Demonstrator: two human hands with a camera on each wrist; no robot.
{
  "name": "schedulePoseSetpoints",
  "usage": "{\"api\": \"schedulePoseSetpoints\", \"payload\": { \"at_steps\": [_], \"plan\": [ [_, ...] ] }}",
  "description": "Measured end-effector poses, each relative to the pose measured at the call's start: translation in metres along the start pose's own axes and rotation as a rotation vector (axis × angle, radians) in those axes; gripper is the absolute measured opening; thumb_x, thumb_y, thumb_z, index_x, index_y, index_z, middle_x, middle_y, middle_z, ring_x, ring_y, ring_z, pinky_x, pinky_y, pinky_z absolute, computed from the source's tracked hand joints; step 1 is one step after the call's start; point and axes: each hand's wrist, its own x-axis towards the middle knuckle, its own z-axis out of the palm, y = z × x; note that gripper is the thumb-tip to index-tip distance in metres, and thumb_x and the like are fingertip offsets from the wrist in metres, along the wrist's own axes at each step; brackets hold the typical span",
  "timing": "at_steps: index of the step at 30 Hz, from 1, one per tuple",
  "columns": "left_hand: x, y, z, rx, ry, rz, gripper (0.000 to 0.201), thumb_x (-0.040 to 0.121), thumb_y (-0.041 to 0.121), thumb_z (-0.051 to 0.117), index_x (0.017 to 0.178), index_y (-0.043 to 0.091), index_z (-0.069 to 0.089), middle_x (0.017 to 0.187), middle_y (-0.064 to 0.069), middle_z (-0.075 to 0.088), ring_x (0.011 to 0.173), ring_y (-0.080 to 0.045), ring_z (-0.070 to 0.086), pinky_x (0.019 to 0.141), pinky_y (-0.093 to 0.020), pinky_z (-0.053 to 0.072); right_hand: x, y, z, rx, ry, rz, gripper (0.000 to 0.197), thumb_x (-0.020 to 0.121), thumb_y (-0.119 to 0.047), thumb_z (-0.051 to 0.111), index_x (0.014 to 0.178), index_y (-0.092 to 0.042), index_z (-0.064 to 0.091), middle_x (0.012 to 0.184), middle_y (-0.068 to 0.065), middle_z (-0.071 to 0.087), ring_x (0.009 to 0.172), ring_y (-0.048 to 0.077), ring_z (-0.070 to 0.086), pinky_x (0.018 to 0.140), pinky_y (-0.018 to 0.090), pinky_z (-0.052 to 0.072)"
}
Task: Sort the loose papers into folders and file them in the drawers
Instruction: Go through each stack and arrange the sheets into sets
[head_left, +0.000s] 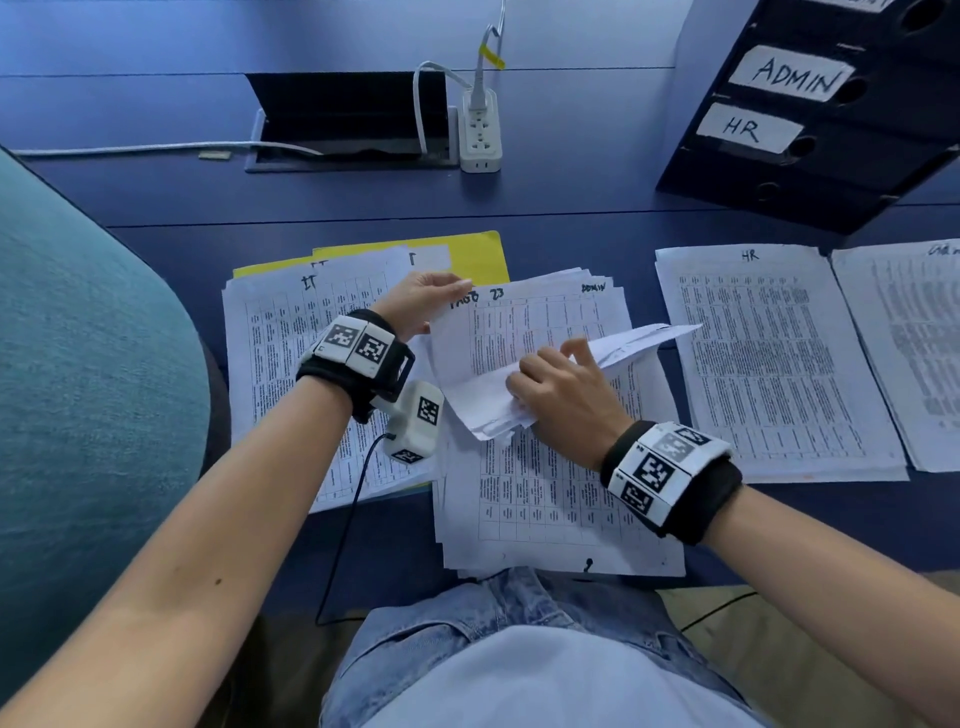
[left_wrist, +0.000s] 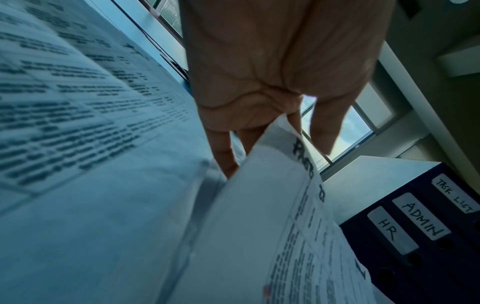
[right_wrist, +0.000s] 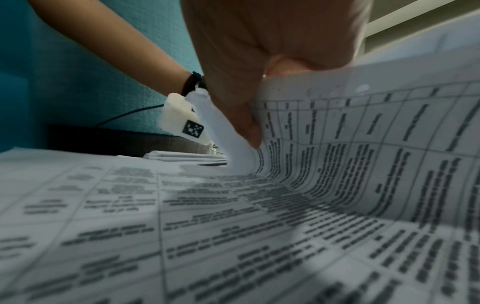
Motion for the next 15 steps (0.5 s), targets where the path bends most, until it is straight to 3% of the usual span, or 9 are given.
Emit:
{"api": "schedulePoseSetpoints", "payload": {
  "at_steps": [2,4,7,9,12,15],
  "plan": [
    [0.002,-0.004,-0.001,0.012,0.003,0.033,0.023,0.095,0.010,0.048,0.078,0.020,0.059,0.062,0.010,0.060,0.052,0.001,0.053,0.053,-0.015,0.044,0.001,-0.003,0.001,-0.033,-0.012,0.022,0.029,0.045,0.000,0.078,0.064,-0.015,0.061,0.066,0.001,0.059,0.063,0.020,0.058,0.070,0.034,0.026],
    [0.002,-0.007,-0.001,0.000,-0.006,0.050,0.032,0.093,0.006,0.051,0.071,0.023,0.066,0.056,0.014,0.060,0.058,-0.007,0.049,0.057,-0.020,0.040,0.004,-0.003,0.000,-0.046,-0.014,0.057,0.032,0.041,-0.003,0.081,0.066,-0.014,0.064,0.076,0.004,0.063,0.072,0.022,0.061,0.072,0.034,0.027],
    [-0.003,-0.006,-0.002,0.021,-0.142,0.049,0.024,0.083,0.018,0.060,0.063,0.027,0.072,0.057,0.011,0.060,0.060,-0.013,0.044,0.057,-0.024,0.035,0.013,0.003,-0.001,-0.029,0.036,0.139,0.029,0.048,-0.007,0.078,0.074,-0.012,0.067,0.107,0.015,0.065,0.102,0.024,0.052,0.082,0.038,0.027],
    [-0.009,0.001,0.001,0.034,-0.263,0.023,0.023,0.088,0.025,0.055,0.070,0.019,0.068,0.058,0.008,0.063,0.055,-0.010,0.055,0.056,-0.020,0.045,0.020,0.009,-0.001,-0.039,0.088,0.197,0.031,0.056,-0.005,0.065,0.085,-0.013,0.059,0.115,0.016,0.062,0.108,0.026,0.050,0.088,0.040,0.026],
    [-0.011,0.010,0.006,0.023,-0.215,-0.024,0.043,0.101,0.031,0.029,0.080,0.010,0.060,0.061,0.006,0.069,0.058,-0.002,0.065,0.066,-0.016,0.052,0.023,0.012,-0.001,0.042,0.158,0.256,0.051,0.058,0.005,0.066,0.096,-0.015,0.040,0.079,0.004,0.066,0.073,0.022,0.063,0.083,0.036,0.026],
    [-0.004,0.010,0.007,0.183,0.013,0.037,0.038,0.101,0.026,0.033,0.088,0.006,0.062,0.082,-0.005,0.068,0.072,-0.007,0.066,0.080,-0.030,0.050,0.015,0.006,-0.001,0.027,0.067,0.203,0.048,0.056,0.002,0.076,0.096,-0.013,0.053,0.064,-0.001,0.064,0.056,0.017,0.060,0.072,0.032,0.034]
  ]
}}
